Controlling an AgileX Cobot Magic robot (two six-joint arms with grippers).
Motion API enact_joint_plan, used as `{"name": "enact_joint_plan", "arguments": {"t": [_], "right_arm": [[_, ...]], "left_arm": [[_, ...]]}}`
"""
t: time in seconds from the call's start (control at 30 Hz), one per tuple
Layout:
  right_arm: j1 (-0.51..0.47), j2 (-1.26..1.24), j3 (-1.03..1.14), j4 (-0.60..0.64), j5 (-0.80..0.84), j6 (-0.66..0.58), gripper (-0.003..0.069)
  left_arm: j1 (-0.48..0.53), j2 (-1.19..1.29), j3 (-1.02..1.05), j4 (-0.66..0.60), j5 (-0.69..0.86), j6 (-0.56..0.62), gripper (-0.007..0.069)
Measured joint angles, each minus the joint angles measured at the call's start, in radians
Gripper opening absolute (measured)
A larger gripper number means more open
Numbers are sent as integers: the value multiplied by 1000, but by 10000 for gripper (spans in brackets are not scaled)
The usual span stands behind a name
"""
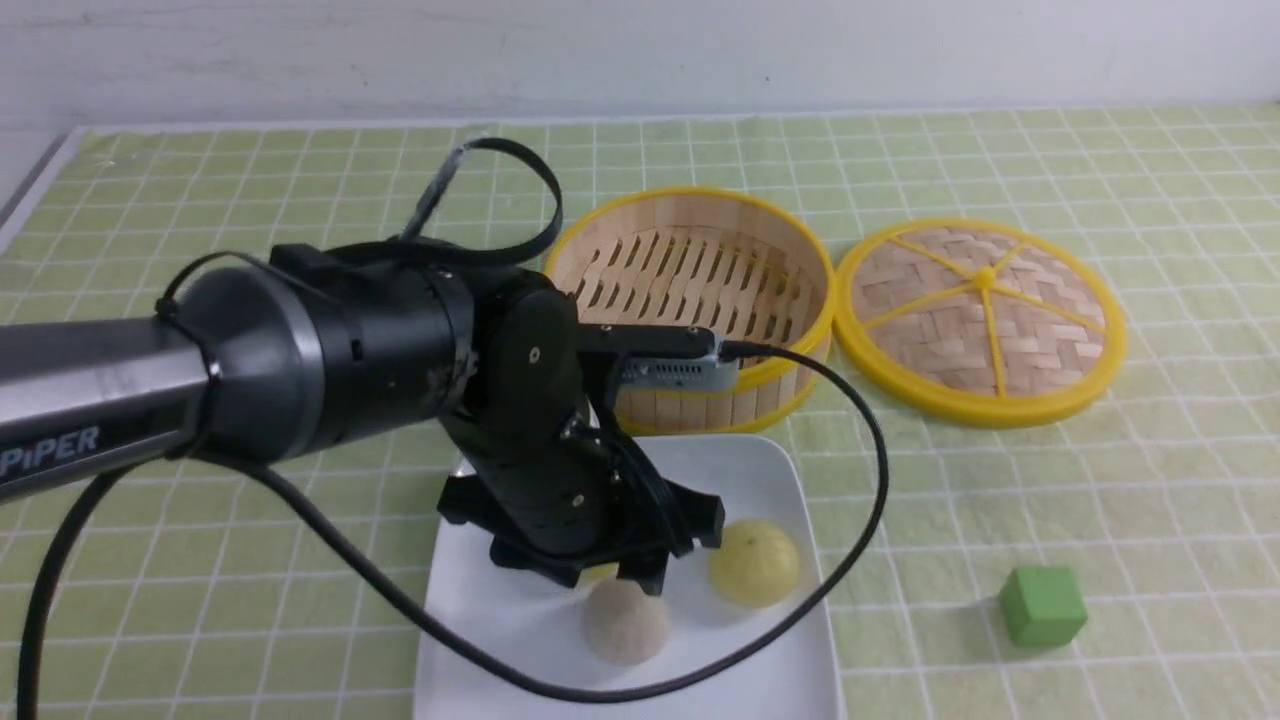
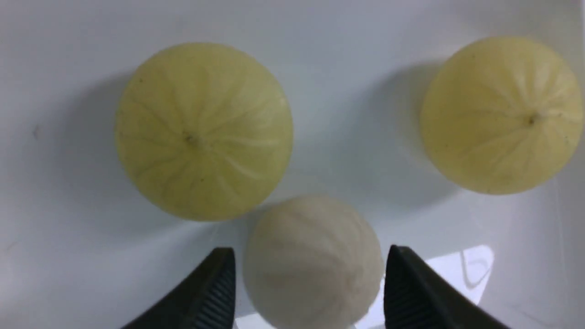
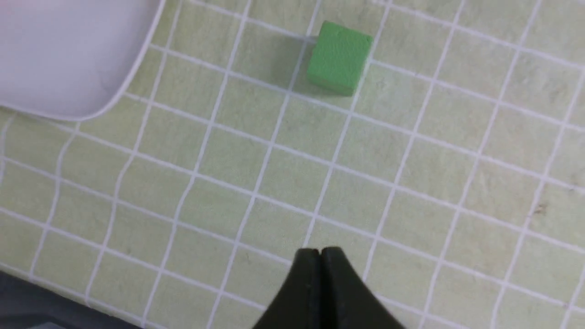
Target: Put the steamed buns into the plate on the green tablecloth.
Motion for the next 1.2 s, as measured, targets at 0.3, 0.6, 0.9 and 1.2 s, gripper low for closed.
{"name": "enact_joint_plan", "arguments": {"t": [0.3, 0.6, 0.9, 1.2], "right_arm": [[0, -478, 279, 57, -475, 0, -15], [0, -553, 469, 61, -781, -1, -15], [0, -553, 471, 35, -795, -1, -11], [0, -554, 471, 32, -795, -2, -7]], "left_arm": [[0, -4, 0, 0, -1, 0, 414], [0, -4, 0, 1, 2, 0, 328], [0, -4, 0, 3, 3, 0, 243], [0, -4, 0, 6, 3, 0, 234]]}}
